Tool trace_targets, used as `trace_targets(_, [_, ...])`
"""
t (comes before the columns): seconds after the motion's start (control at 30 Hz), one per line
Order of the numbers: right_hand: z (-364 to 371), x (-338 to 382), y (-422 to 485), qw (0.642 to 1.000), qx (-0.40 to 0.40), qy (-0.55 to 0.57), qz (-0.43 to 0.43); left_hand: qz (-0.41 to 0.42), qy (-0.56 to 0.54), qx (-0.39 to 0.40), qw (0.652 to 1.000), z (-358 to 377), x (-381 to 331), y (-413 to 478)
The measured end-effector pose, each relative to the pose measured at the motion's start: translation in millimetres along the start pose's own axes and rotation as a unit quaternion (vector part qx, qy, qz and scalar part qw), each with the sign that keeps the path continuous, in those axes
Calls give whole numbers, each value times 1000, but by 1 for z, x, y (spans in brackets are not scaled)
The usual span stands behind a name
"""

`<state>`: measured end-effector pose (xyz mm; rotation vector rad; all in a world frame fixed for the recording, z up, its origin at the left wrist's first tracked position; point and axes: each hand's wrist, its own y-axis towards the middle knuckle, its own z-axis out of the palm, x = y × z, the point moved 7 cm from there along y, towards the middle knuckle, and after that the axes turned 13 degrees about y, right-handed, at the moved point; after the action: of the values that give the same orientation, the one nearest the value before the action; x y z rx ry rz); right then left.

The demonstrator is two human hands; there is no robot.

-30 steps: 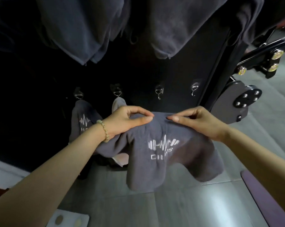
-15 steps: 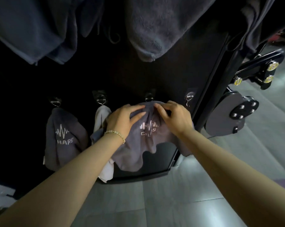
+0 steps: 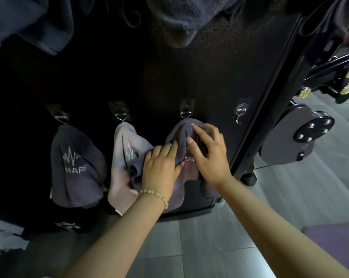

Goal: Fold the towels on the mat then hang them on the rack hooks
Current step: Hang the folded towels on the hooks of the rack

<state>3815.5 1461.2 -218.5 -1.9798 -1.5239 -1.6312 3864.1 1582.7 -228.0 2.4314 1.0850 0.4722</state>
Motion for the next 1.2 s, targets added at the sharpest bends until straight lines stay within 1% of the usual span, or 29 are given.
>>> trace_targets(0.07, [5, -9, -9, 996, 22, 89, 23, -23, -71, 18, 997, 6, 0, -11])
trace_targets(0.1, [8, -17, -14, 990, 37, 131, 46, -39, -107, 45, 992, 9, -1, -15])
trace_targets(0.2, [17, -32, -29, 950, 78, 264, 144, -79, -201, 138, 967, 19, -2, -20])
trace_targets(0.3, [15, -27, -33, 918, 86, 334, 193, -115, -276, 180, 937, 21, 2, -17])
trace_targets(0.33, [15, -26, -34, 911, 94, 345, 206, -118, -299, 185, 929, 21, 2, -17])
trace_targets(0.4, [13, -24, -37, 913, 119, 328, 212, -115, -354, 183, 910, 19, 1, -22])
trace_targets(0.5, [9, -13, -44, 917, 143, 315, 199, -137, -446, 188, 864, 12, 5, -38])
trace_targets(0.57, [7, -10, -49, 914, 158, 320, 195, -148, -484, 231, 831, 12, 2, -52])
trace_targets(0.63, [6, -11, -49, 919, 163, 307, 189, -155, -503, 264, 808, 16, -2, -61])
trace_targets(0.67, [6, -15, -49, 925, 158, 289, 188, -151, -503, 269, 808, 19, -3, -63])
trace_targets(0.7, [7, -19, -48, 932, 151, 270, 187, -143, -491, 266, 817, 24, -3, -62])
trace_targets(0.8, [15, -25, -40, 948, 120, 243, 168, -119, -412, 240, 871, 42, 5, -53])
trace_targets(0.9, [25, -29, -29, 957, 104, 219, 160, -101, -348, 234, 902, 58, 15, -40])
trace_targets(0.97, [26, -34, -25, 963, 97, 197, 158, -91, -325, 224, 914, 62, 19, -37])
trace_targets(1.0, [24, -37, -26, 965, 93, 188, 158, -95, -324, 206, 918, 59, 20, -39])
trace_targets(1.03, [21, -41, -29, 966, 90, 184, 160, -107, -324, 171, 924, 53, 21, -45])
trace_targets(1.1, [10, -49, -40, 965, 88, 172, 177, -134, -325, 70, 934, 31, 20, -62])
trace_targets(1.13, [-3, -56, -48, 966, 80, 154, 190, -129, -323, 21, 937, 17, 14, -70])
trace_targets(1.17, [-21, -65, -57, 970, 65, 123, 199, -109, -322, -8, 941, 6, 4, -75])
trace_targets(1.2, [-45, -73, -67, 976, 48, 78, 199, -78, -324, -15, 943, -2, -11, -79])
